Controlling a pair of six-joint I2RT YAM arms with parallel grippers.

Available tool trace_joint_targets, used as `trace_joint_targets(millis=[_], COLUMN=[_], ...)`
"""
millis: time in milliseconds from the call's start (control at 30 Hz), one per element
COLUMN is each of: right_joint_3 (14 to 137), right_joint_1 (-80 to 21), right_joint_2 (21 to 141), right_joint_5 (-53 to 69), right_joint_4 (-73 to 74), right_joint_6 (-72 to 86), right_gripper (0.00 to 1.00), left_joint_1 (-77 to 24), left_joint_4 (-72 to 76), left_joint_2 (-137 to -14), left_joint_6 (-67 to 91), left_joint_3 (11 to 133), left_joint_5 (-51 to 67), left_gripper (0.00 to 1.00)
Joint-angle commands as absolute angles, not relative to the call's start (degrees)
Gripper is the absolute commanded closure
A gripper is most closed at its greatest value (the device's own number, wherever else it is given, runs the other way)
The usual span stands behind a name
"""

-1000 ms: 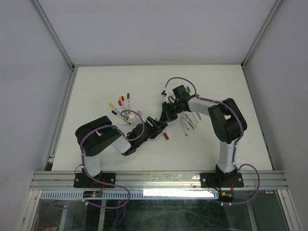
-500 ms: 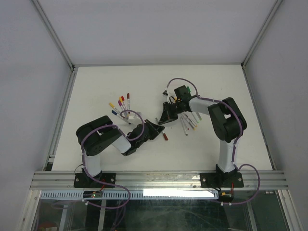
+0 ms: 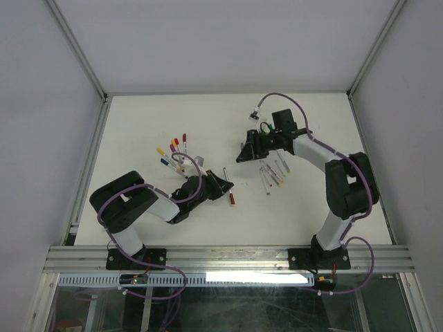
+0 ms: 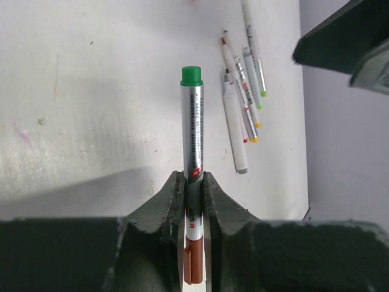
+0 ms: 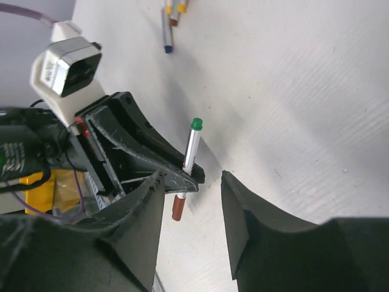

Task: Open the pen caps
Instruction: Pick up the pen from the center of the board.

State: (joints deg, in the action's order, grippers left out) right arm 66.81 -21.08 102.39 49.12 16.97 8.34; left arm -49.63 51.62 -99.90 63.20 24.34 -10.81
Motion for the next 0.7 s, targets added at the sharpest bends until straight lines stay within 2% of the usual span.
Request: trace_joint_targets(millis=[0,200,333,400,433,500,533,667], right_joint_3=[66.82,68.16,66.12,63.41,61.69,59.06,58.91,63.90], right_joint_1=[-18.29,-16.30,-16.34,-16.33,-16.43,-16.59,-16.74,-17.21], right_joint_2=[93.85,86.85,81.81,78.84,77.49,75.53,75.01,76.50], right_joint_5=[56.15,62.65,65.18,66.59,66.94,69.27,70.86,77.41], right_joint_4=[18.37,26.42,26.67,24.72,22.71,21.49,23.86,47.06], right_joint_6=[-0.50,-17.56,-26.76,-34.29,-36.21,-42.56,-46.52,-70.15], right_gripper=[0.55,0.51,0.50,0.40,0.31,0.05,0.02,0.01], left_joint_1=[-47.20,-41.31,-37.29,-36.60,-36.57,-36.53,-36.54,-36.51], left_joint_4=[51.61,50.18,47.27,43.98,41.69,37.01,34.68,31.27], left_joint_2=[-94.36,-90.57,-88.65,-87.79,-87.32,-86.50,-86.05,-83.95], left_joint_6=[54.41,46.53,41.84,39.06,37.49,34.67,33.51,30.85], left_joint_3=[23.50,23.07,24.27,25.67,26.59,28.31,28.84,29.69], left_joint_5=[-2.72,12.76,23.34,27.31,28.88,31.07,31.87,33.81], left_gripper=[1.00,1.00,1.00,1.00,1.00,1.00,1.00,1.00])
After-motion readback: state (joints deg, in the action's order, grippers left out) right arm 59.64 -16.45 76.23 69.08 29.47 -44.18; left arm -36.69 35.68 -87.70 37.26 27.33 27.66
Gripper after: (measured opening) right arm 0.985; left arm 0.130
